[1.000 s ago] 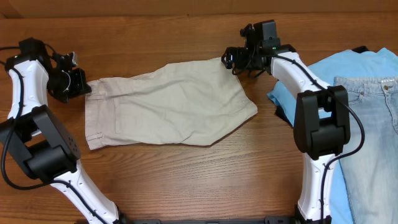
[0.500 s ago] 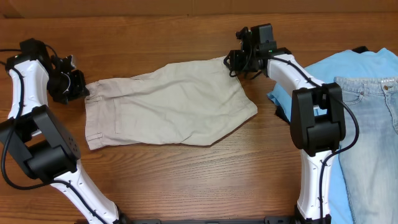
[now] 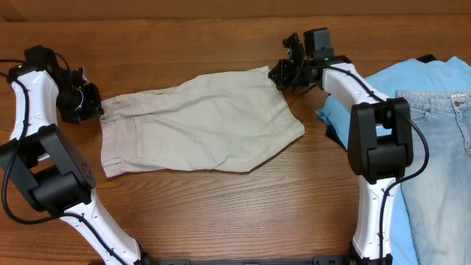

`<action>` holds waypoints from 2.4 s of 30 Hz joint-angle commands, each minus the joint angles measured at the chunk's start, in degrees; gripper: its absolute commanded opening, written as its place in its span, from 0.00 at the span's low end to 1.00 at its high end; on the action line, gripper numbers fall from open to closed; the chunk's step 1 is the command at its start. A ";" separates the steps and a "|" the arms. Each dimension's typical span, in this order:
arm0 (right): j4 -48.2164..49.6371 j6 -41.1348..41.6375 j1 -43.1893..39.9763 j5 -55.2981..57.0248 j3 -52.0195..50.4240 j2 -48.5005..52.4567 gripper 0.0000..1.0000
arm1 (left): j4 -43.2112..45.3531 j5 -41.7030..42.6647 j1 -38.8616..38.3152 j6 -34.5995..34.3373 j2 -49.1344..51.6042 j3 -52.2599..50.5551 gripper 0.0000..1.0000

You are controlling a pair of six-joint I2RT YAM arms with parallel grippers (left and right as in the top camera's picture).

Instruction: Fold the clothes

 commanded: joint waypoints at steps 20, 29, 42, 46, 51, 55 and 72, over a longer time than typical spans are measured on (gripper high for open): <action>-3.69 2.16 -4.87 -4.13 6.08 -2.71 0.66 | -5.44 7.08 1.11 2.84 -1.25 3.19 0.14; -28.65 -6.25 -2.91 -3.52 6.05 -9.42 0.37 | -11.43 19.43 -3.30 8.81 -6.88 9.86 0.13; -31.74 -1.62 3.06 15.65 -9.44 -9.33 0.07 | 4.74 2.27 -19.10 0.33 -4.11 -9.90 0.04; -29.22 4.85 1.86 16.98 -12.96 -9.33 0.07 | 8.98 -5.53 -18.23 -3.39 -4.04 -14.14 0.10; -30.23 2.62 0.70 16.96 -11.69 -9.92 0.07 | 3.10 1.60 -15.39 -4.55 -4.20 -9.66 0.08; -33.07 -1.18 1.20 16.11 -9.14 -12.55 0.07 | -7.39 11.26 -15.67 1.66 -4.50 -2.71 0.05; -34.77 -1.18 7.78 14.97 -10.40 -16.09 0.19 | -6.97 2.99 -25.94 -10.27 -7.43 -21.46 0.05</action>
